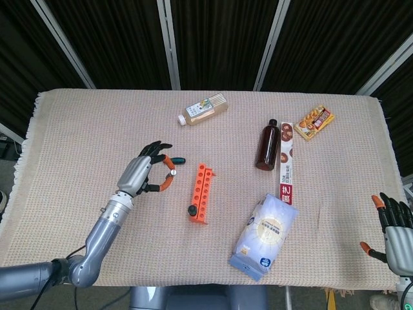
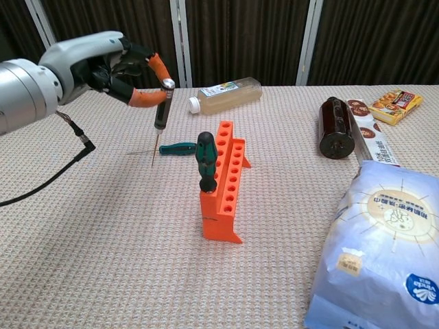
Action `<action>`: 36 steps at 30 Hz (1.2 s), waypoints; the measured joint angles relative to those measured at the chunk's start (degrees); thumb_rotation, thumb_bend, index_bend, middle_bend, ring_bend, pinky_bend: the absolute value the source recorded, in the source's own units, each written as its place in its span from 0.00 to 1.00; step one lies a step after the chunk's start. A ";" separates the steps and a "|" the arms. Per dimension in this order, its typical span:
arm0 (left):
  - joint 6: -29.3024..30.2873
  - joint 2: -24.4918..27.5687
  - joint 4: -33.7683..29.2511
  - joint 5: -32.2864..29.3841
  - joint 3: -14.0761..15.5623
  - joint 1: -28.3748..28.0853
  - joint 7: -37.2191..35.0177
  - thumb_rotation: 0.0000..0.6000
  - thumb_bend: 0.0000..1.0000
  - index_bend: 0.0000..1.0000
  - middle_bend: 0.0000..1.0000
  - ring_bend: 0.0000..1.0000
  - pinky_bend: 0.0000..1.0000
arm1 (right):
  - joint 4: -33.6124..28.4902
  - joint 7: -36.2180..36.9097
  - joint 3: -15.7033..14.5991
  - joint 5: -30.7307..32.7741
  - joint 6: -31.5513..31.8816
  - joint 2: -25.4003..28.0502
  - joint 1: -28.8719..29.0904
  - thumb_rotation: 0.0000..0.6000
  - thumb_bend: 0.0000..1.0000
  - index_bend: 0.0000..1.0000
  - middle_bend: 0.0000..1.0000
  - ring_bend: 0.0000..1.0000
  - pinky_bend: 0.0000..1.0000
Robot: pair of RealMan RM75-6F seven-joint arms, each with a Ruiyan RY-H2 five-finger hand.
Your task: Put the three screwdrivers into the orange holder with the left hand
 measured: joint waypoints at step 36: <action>-6.60 -1.75 -1.80 8.00 -3.05 -1.10 -24.19 1.00 0.60 0.69 0.12 0.00 0.00 | 0.20 0.25 0.15 0.80 0.12 0.13 -0.46 1.00 0.00 0.00 0.00 0.00 0.00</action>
